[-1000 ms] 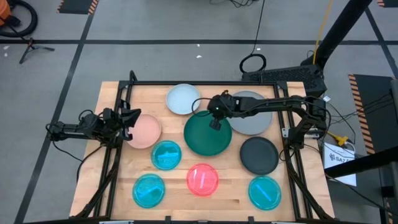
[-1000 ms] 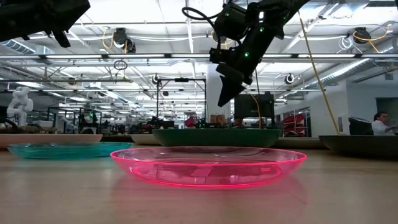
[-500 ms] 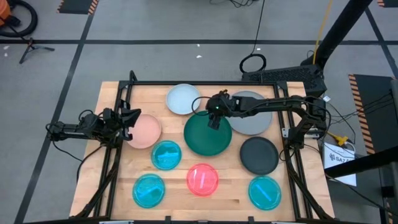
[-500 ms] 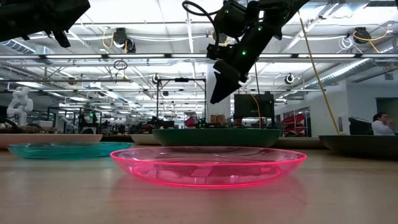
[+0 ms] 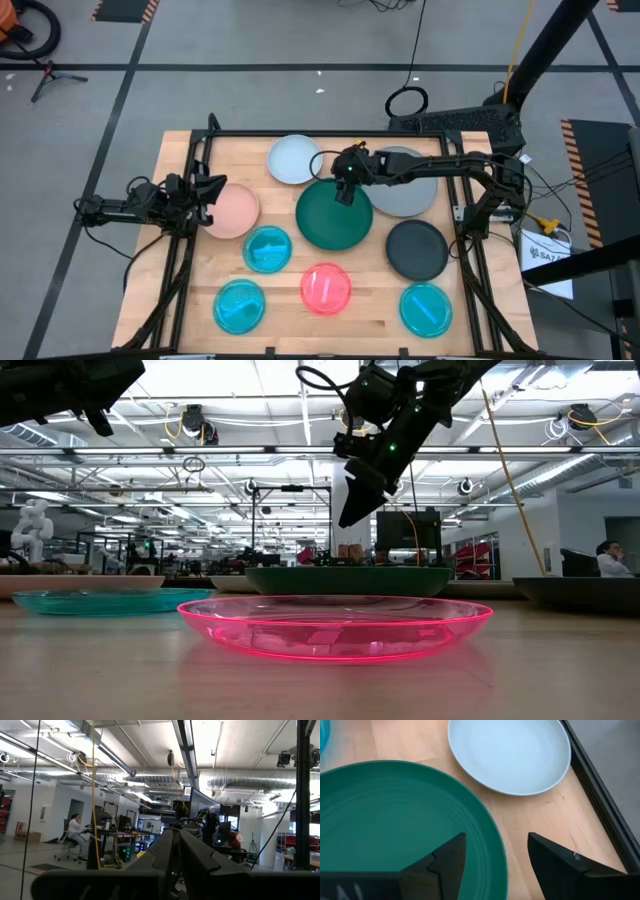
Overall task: Stack plastic plates
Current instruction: Stack the green plate on the gray plate
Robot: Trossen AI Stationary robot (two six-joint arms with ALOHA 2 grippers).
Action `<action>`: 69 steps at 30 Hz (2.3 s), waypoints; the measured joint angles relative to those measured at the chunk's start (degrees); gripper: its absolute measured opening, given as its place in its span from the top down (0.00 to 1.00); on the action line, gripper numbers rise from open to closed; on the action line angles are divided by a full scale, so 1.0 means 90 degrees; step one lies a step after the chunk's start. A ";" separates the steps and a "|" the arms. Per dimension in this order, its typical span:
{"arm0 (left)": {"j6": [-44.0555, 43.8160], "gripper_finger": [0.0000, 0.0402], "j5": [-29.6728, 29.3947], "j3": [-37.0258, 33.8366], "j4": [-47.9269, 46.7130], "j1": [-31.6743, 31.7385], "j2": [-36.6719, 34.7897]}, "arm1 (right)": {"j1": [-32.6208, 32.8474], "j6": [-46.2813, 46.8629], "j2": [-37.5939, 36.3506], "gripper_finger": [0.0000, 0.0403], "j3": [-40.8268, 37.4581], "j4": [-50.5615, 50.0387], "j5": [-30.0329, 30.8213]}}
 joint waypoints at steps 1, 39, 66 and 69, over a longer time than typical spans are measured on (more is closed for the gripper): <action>-0.0002 0.91 0.0000 0.0000 0.0000 0.0000 0.0000 | -0.0002 0.0001 0.0000 0.49 0.0000 0.0000 0.0000; 0.0012 0.91 0.0000 -0.0002 0.0002 0.0000 0.0000 | -0.0289 0.0623 0.0002 0.50 -0.1582 0.1167 0.0036; 0.0002 0.91 -0.0119 -0.0002 0.0002 0.0000 0.0000 | -0.0277 0.0785 0.0489 0.50 -0.1732 0.1357 -0.0168; 0.0000 0.91 -0.0119 -0.0002 0.0000 0.0000 0.0000 | -0.0242 0.0794 0.0682 0.50 -0.1724 0.1610 -0.0170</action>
